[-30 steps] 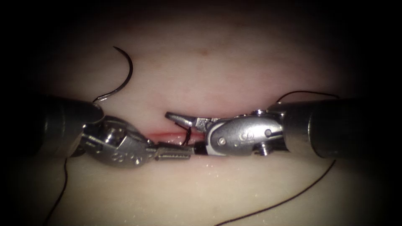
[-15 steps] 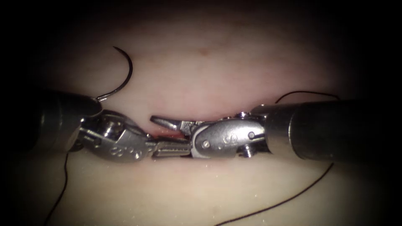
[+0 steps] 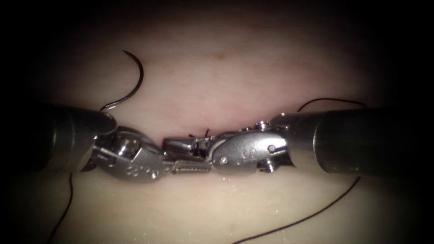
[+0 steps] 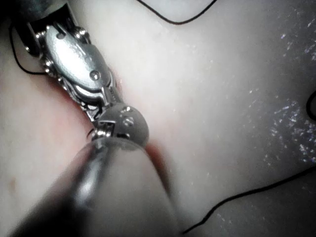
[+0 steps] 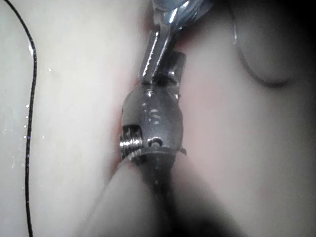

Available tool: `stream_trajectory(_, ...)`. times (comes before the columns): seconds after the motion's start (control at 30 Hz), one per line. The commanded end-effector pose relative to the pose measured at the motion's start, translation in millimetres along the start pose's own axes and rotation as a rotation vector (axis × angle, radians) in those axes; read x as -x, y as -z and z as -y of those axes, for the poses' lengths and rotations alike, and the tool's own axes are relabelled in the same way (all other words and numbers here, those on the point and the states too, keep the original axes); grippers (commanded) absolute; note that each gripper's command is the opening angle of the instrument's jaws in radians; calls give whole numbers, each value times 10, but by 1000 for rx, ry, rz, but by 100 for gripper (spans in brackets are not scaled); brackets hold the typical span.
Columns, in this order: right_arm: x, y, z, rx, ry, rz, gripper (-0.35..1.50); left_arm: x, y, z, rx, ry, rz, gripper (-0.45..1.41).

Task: Wound Closure
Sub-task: Clip with blades of right needle holder, then set down suture off-cut out of the way, then wound closure complete

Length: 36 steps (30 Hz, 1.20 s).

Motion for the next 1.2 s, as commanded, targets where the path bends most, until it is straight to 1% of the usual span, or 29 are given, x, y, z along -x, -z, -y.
stream_trajectory(0.03,3,-10,5,-2,-26,-9,31,1,-7,-3,0,1,-2,-45)
stream_trajectory(0.07,3,-10,5,-2,-26,-9,31,1,-7,-3,0,1,-2,-45)
stream_trajectory(0.1,3,-9,5,14,-39,-8,81,1,-7,-3,0,1,-2,-45)
stream_trajectory(0.13,2,-8,3,63,-77,25,136,1,-7,-3,0,1,-2,-45)
stream_trajectory(0.2,3,2,0,73,-86,39,143,0,-5,-5,2,6,-6,-45)
stream_trajectory(0.23,4,6,-2,80,-86,48,143,-1,-4,-6,2,5,-4,-45)
stream_trajectory(0.33,7,36,-15,119,-99,97,143,-7,6,-14,5,13,-3,-45)
stream_trajectory(0.4,5,54,-24,142,-111,106,143,-11,13,-19,5,21,3,-45)
stream_trajectory(0.43,5,54,-24,142,-111,106,143,-11,13,-19,5,21,3,-45)
stream_trajectory(0.47,2,75,-35,161,-110,106,143,-14,19,-25,5,29,8,-45)
stream_trajectory(0.5,0,85,-40,170,-112,106,143,-15,24,-30,5,38,12,-45)
stream_trajectory(0.53,-4,104,-49,184,-108,113,143,-15,30,-37,5,62,17,-45)
stream_trajectory(0.57,-7,117,-55,192,-111,120,143,-14,34,-41,4,70,21,-45)
stream_trajectory(0.67,-14,144,-66,221,-118,127,143,-7,44,-56,-1,119,35,-45)
stream_trajectory(0.7,-14,144,-66,221,-118,127,143,-7,44,-56,-1,119,35,-45)
stream_trajectory(0.73,-20,164,-74,247,-119,145,143,1,51,-69,-7,158,46,-45)
stream_trajectory(0.8,-22,177,-77,257,-123,167,143,10,58,-84,-11,218,48,-45)
stream_trajectory(0.9,-23,180,-77,267,-123,183,143,14,59,-91,-15,258,50,-45)
stream_trajectory(0.93,-22,181,-76,271,-122,186,145,19,60,-99,-25,356,54,-5)
stream_trajectory(0.97,-22,179,-74,274,-121,188,145,23,59,-105,-38,509,56,27)
stream_trajectory(1.0,-22,179,-74,274,-121,188,145,26,58,-109,-50,588,61,37)
stream_trajectory(1.03,-23,178,-74,274,-121,188,145,29,58,-111,-57,609,66,44)
stream_trajectory(1.07,-23,178,-73,275,-121,188,145,31,59,-112,-66,649,73,58)
stream_trajectory(1.1,-24,178,-73,275,-121,188,145,34,62,-114,-89,715,100,71)
stream_trajectory(1.13,-24,178,-73,277,-121,187,145,35,69,-113,-92,720,115,73)
stream_trajectory(1.17,-24,178,-73,275,-121,188,145,33,74,-112,-93,727,129,69)
stream_trajectory(1.2,-24,178,-73,275,-121,188,145,33,74,-112,-93,727,129,69)
